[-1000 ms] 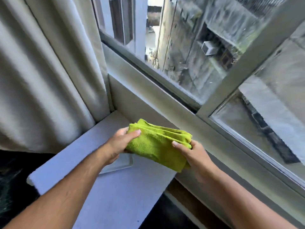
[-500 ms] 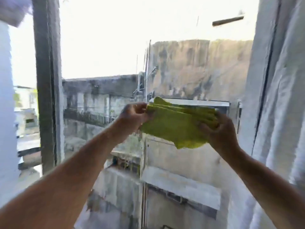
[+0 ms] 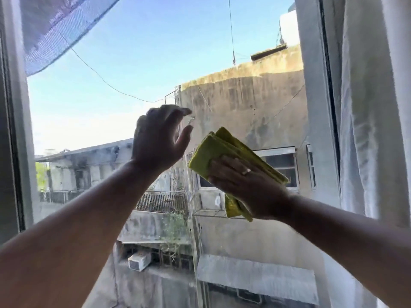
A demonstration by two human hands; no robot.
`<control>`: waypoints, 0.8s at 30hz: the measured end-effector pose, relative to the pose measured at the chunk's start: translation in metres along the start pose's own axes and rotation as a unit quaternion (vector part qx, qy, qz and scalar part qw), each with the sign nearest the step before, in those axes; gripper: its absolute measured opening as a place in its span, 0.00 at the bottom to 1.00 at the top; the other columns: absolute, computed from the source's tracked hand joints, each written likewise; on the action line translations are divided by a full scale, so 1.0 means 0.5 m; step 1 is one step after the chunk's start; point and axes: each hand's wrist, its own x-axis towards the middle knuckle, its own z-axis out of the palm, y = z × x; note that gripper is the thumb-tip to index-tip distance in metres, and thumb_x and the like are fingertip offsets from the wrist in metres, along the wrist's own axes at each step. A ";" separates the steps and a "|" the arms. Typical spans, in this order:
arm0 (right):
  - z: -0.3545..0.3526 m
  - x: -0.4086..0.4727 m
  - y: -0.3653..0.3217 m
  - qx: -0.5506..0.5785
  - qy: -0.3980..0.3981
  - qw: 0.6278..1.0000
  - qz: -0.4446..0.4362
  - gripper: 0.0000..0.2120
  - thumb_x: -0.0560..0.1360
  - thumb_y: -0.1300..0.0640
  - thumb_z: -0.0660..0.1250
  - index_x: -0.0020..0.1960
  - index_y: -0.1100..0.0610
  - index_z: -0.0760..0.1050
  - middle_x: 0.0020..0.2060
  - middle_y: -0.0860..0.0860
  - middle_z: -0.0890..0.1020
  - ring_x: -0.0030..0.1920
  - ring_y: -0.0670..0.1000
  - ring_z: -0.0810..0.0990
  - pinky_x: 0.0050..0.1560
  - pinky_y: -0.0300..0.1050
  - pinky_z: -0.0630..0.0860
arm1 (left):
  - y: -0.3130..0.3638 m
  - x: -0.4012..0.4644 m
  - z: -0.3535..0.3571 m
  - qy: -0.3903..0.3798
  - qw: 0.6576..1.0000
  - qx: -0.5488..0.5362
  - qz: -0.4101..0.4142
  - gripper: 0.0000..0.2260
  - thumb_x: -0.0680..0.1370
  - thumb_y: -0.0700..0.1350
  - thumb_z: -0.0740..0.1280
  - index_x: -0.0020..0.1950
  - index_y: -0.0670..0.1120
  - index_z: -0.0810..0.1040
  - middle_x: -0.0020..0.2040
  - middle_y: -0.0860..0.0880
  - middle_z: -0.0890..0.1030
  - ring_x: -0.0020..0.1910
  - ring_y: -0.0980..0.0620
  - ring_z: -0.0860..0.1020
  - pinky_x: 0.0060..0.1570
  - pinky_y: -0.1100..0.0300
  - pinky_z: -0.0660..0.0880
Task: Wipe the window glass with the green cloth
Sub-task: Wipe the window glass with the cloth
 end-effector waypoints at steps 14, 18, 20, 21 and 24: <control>0.053 0.022 0.076 0.123 0.156 0.782 0.591 0.41 0.76 0.40 0.48 0.82 0.60 0.42 0.80 0.66 0.58 0.76 0.69 0.65 0.76 0.66 0.61 | -0.058 0.005 0.064 -0.035 0.985 0.168 0.020 0.28 0.81 0.64 0.50 0.80 0.57 0.59 0.82 0.41 0.56 0.81 0.40 0.55 0.77 0.34 0.53; 0.056 0.087 -0.099 0.116 0.176 0.920 0.329 0.36 0.78 0.46 0.56 0.82 0.59 0.52 0.82 0.59 0.53 0.82 0.60 0.51 0.82 0.57 0.44 | -0.060 0.003 0.062 -0.028 0.986 0.165 0.023 0.27 0.82 0.64 0.50 0.80 0.56 0.60 0.82 0.41 0.57 0.81 0.39 0.57 0.77 0.35 0.53; 0.064 0.079 -0.183 0.129 0.146 0.977 0.090 0.32 0.77 0.46 0.62 0.78 0.57 0.64 0.80 0.56 0.63 0.81 0.58 0.58 0.82 0.54 0.48 | -0.060 0.003 0.059 -0.029 0.985 0.169 0.028 0.28 0.82 0.64 0.50 0.80 0.56 0.61 0.82 0.40 0.58 0.80 0.39 0.57 0.77 0.35 0.54; 0.065 0.064 -0.185 0.141 0.132 0.981 0.013 0.28 0.78 0.45 0.65 0.74 0.56 0.70 0.77 0.55 0.69 0.79 0.56 0.63 0.82 0.52 0.51 | -0.060 0.003 0.056 -0.031 0.985 0.169 0.030 0.28 0.82 0.64 0.49 0.80 0.56 0.61 0.82 0.40 0.58 0.80 0.38 0.58 0.77 0.36 0.53; 0.056 0.020 -0.095 0.148 0.118 0.981 0.047 0.19 0.76 0.45 0.69 0.62 0.54 0.82 0.68 0.55 0.79 0.71 0.55 0.71 0.76 0.48 0.66 | -0.058 0.002 0.053 -0.034 0.985 0.168 0.020 0.28 0.82 0.65 0.48 0.80 0.55 0.60 0.82 0.40 0.58 0.81 0.38 0.57 0.77 0.36 0.53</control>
